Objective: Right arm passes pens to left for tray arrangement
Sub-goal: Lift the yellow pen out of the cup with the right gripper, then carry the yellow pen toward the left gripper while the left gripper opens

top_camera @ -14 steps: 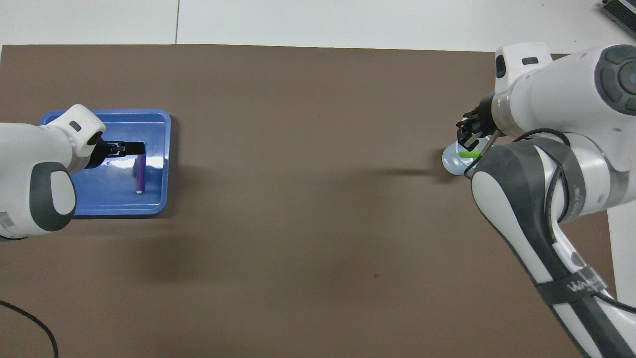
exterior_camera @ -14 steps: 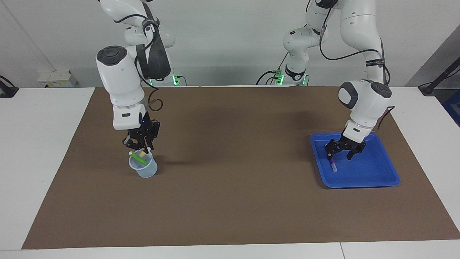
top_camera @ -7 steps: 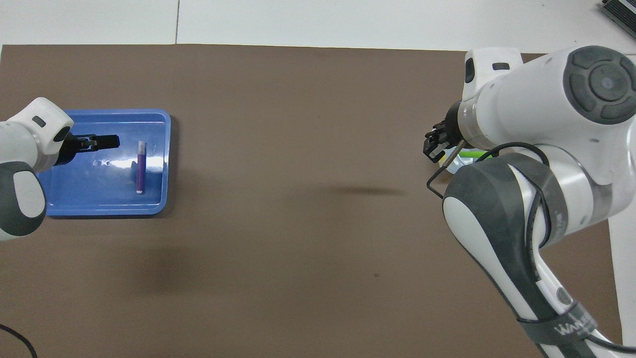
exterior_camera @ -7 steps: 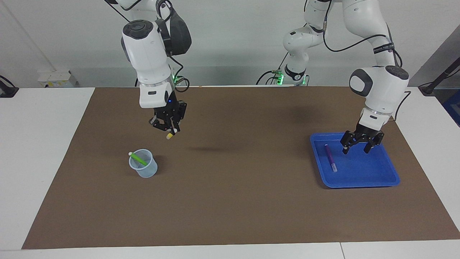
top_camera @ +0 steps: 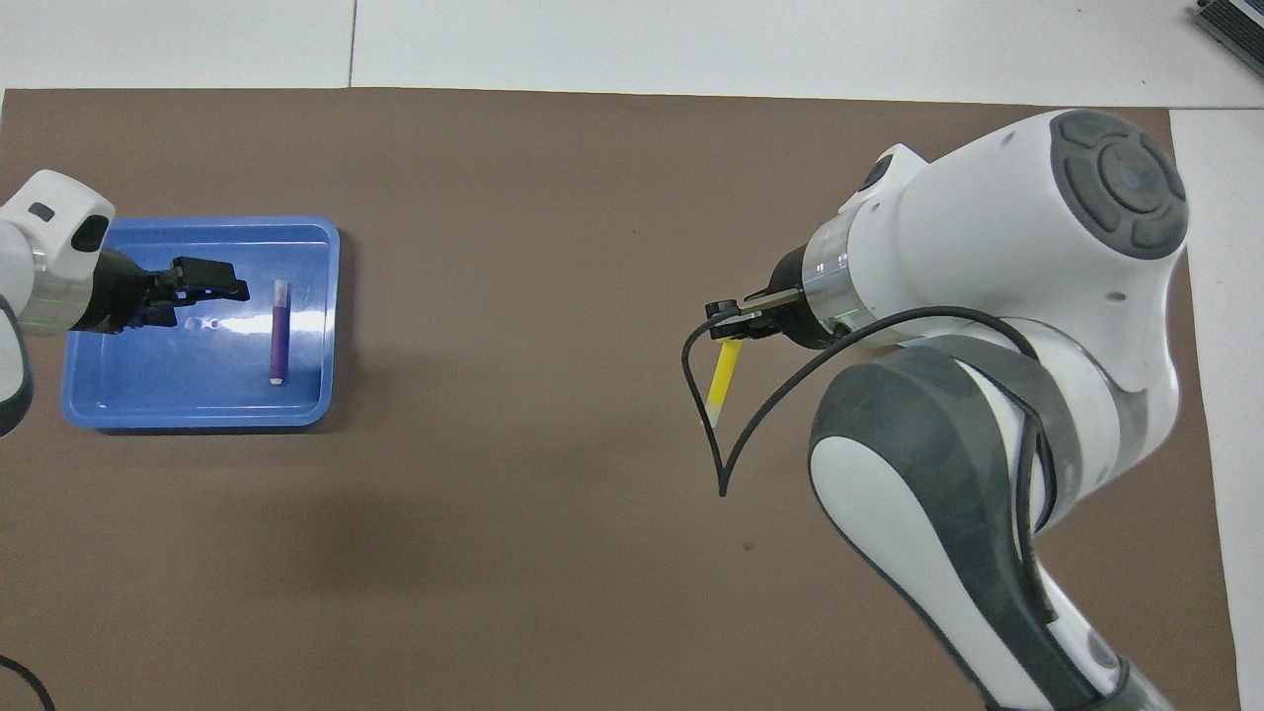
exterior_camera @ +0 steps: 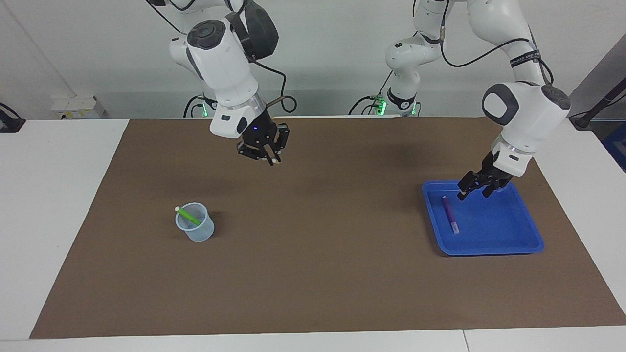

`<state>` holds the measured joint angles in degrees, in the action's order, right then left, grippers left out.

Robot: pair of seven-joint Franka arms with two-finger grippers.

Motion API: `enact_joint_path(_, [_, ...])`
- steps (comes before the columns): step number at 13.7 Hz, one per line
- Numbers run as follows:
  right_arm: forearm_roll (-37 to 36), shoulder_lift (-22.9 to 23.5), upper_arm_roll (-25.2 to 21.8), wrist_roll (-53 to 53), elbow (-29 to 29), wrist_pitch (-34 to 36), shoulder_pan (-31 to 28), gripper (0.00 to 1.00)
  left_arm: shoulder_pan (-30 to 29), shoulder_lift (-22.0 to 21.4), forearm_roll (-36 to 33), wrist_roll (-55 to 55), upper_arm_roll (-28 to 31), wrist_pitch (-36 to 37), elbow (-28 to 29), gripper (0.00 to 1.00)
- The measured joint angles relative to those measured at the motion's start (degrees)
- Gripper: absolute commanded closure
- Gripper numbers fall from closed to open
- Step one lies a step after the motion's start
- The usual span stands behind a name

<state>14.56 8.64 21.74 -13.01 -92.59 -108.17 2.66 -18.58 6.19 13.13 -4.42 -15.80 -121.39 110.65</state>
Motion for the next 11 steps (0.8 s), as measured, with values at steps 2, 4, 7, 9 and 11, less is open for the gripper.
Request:
enact_joint_path(2, [4.89, 0.00, 0.08, -9.74, 0.15, -0.64, 1.12, 1.00, 0.10, -0.34, 2.73, -7.50, -0.21, 4.14, -1.65, 0.00])
enact_joint_path(4, [9.11, 0.05, 0.13, -19.81, 0.06, -3.02, 2.60, 1.00, 0.16, -0.37, 7.86, -14.75, -0.42, 5.93, -1.74, 0.01])
enact_joint_path(7, [16.99, 0.45, 0.20, -35.02, -0.78, -10.98, 4.71, 1.00, 0.11, -0.53, 16.44, -25.61, -0.39, 8.89, -1.77, 0.01])
enact_joint_path(9, [18.70, 1.02, 0.22, -41.17, -1.05, -14.43, 6.09, 1.00, 0.08, -1.01, 19.28, -31.13, -0.31, 10.13, -1.79, 0.01])
enact_joint_path(11, [20.49, 1.41, 0.24, -45.38, -1.29, -17.47, 7.87, 1.00, 0.10, -1.83, 19.87, -37.48, -0.36, 12.03, -2.22, 0.01])
